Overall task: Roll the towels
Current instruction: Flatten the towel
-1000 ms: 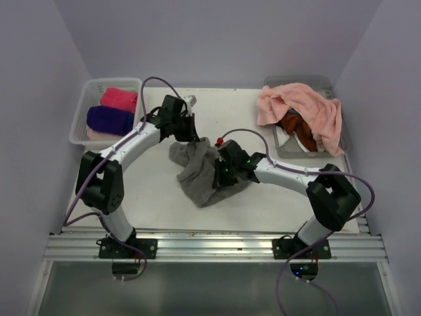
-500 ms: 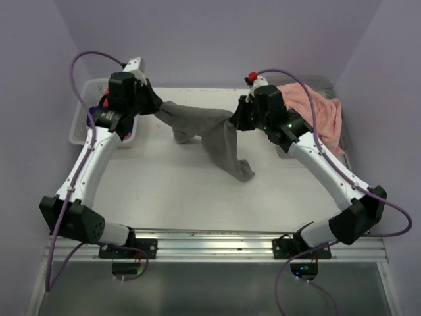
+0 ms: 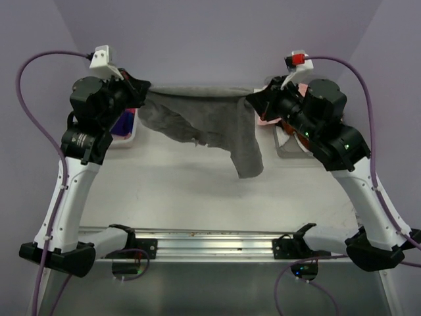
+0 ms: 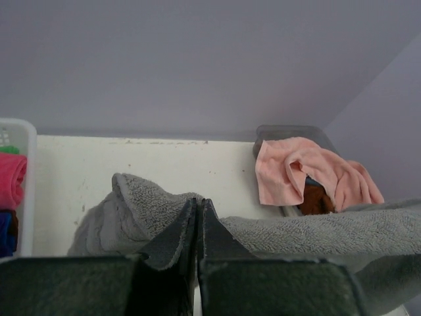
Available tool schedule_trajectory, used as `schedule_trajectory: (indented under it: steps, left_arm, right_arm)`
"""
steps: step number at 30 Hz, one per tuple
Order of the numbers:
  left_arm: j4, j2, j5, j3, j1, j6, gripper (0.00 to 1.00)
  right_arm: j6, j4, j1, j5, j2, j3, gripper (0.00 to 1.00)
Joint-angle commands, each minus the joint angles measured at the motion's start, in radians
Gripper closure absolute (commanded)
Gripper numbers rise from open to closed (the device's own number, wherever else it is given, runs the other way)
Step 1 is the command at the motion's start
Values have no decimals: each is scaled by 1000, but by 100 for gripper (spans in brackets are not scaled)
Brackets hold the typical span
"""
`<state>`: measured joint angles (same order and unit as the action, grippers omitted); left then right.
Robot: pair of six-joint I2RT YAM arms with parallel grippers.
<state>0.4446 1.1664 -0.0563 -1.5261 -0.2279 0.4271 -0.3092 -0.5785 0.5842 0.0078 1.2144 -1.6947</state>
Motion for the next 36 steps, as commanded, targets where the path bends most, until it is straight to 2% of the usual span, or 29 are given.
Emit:
schedule_trajectory:
  steps: [1, 5, 8, 11, 14, 15, 17, 20, 22, 24, 26, 30, 32, 36]
  left_arm:
    - [-44, -2, 70, -11, 22, -18, 100]
    - [-76, 36, 21, 78, 22, 13, 100]
    - [-116, 78, 12, 167, 22, 42, 100]
    - [-138, 117, 6, 230, 22, 65, 100]
    - [-121, 153, -3, 239, 22, 70, 100]
    - [-118, 163, -5, 239, 22, 70, 100]
    - [-127, 165, -13, 247, 21, 71, 100]
    - [-135, 170, -17, 265, 21, 76, 100]
    - [-139, 177, -17, 274, 21, 79, 100]
    - [-139, 182, -13, 280, 21, 76, 100]
    - [-138, 187, -2, 282, 21, 72, 100]
    - [-130, 193, 18, 282, 21, 59, 100]
    - [-124, 194, 26, 277, 21, 55, 100]
    - [-115, 194, 33, 268, 21, 50, 100]
  right_arm:
    - [45, -11, -14, 43, -24, -54, 100]
    - [94, -38, -43, 124, 101, -91, 100]
    - [69, -44, -136, 10, 258, -128, 100]
    - [58, -56, -193, -3, 443, -186, 100]
    - [64, -174, -196, -37, 613, -345, 53]
    - [59, -202, -196, -58, 638, -405, 30]
    - [44, -207, -195, -83, 639, -398, 22]
    - [13, -117, -195, -72, 561, -167, 22]
    - [-10, -68, -195, -77, 472, -56, 24]
    - [-25, -43, -192, -80, 378, 131, 27]
    - [-63, -24, -182, -37, 315, 314, 28]
    - [-183, 40, -167, -28, 205, 566, 25]
    - [-243, 89, -158, -11, 197, 630, 25]
    - [-292, 140, -141, 76, 282, 600, 25]
